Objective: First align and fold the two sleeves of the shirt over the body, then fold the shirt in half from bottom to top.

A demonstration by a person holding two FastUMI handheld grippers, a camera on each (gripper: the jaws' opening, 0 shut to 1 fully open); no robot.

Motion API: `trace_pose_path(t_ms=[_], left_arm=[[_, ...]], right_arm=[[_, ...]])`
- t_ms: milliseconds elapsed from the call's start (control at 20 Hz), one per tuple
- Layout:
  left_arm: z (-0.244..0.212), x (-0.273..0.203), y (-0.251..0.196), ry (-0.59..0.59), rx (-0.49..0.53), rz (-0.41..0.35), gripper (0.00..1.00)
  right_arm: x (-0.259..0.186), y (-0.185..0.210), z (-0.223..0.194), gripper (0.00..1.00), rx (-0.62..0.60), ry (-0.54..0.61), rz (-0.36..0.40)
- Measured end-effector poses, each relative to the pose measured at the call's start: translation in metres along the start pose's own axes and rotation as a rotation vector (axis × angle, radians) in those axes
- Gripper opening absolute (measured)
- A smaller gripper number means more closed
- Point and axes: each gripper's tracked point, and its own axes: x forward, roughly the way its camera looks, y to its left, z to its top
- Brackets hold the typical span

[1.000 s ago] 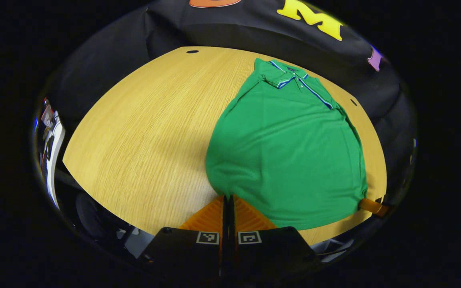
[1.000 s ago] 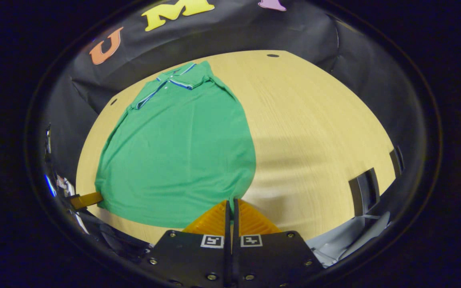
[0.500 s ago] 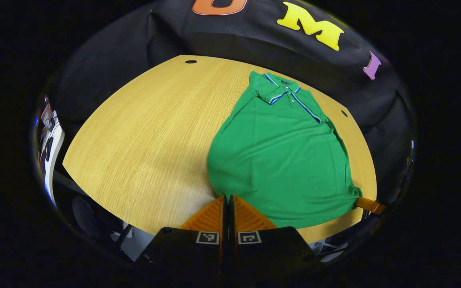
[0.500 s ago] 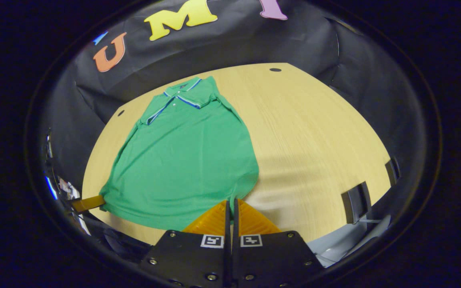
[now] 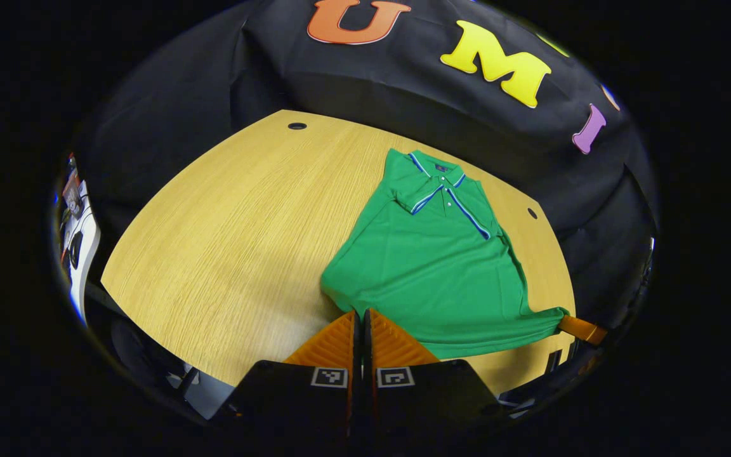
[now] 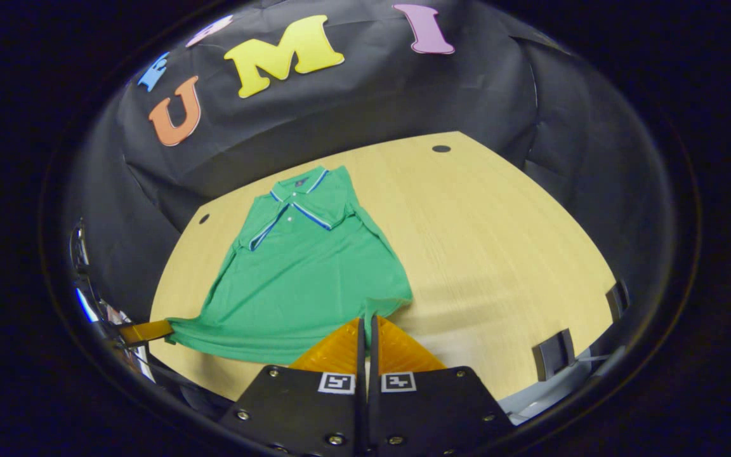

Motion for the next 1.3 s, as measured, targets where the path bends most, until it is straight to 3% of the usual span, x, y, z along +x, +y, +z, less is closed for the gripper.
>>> trace_pose_path(t_ms=[800,1300], left_arm=[[0.089,0.065,-0.018,-0.059,0.056,-0.027,0.03],[0.151,0.128,-0.025,-0.081,0.120,-0.038,0.03]], right_arm=[[0.060,0.022,0.093,0.01,-0.052,-0.078,0.002],[0.129,0.030,0.156,0.01,-0.114,-0.099,-0.013]])
